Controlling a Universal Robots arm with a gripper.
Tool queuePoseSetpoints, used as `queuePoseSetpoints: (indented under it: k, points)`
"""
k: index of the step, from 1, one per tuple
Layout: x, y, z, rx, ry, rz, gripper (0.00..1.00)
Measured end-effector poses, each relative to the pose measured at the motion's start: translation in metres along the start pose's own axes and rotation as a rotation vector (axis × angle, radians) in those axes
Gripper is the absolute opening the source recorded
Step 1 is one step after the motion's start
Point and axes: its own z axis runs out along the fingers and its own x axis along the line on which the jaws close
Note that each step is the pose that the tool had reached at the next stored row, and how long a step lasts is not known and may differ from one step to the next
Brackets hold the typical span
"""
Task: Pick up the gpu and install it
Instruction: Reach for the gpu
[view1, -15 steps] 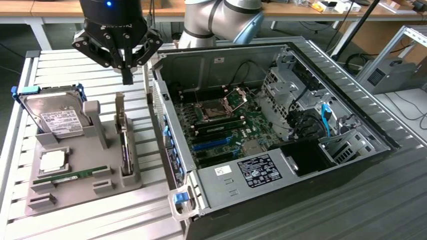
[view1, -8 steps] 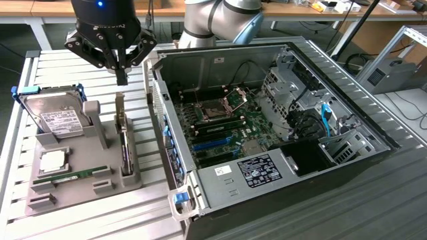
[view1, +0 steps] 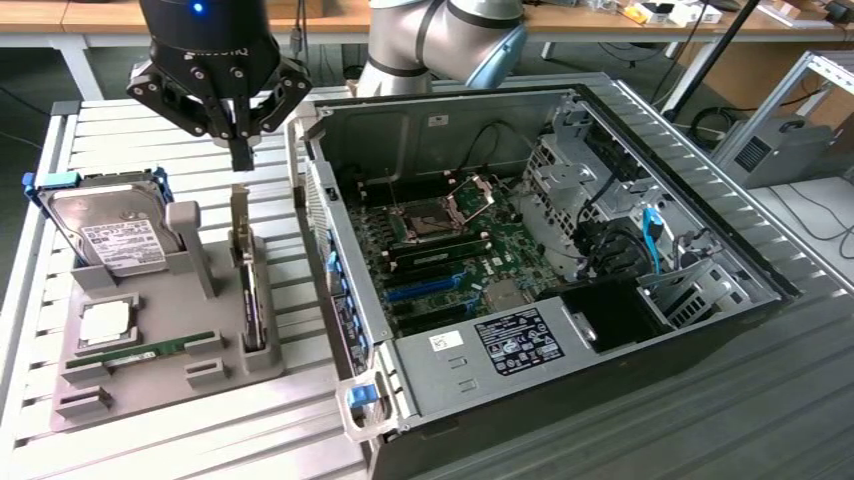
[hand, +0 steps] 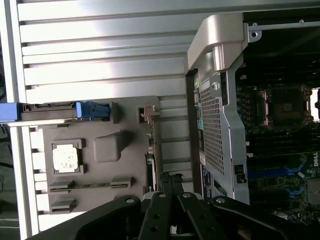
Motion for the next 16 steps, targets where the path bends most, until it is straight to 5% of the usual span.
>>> queuePoseSetpoints:
  k: [16]
  points:
    - [0.0002,-0.0025,-0.0001,-0.0001,0.0,0.0,0.11]
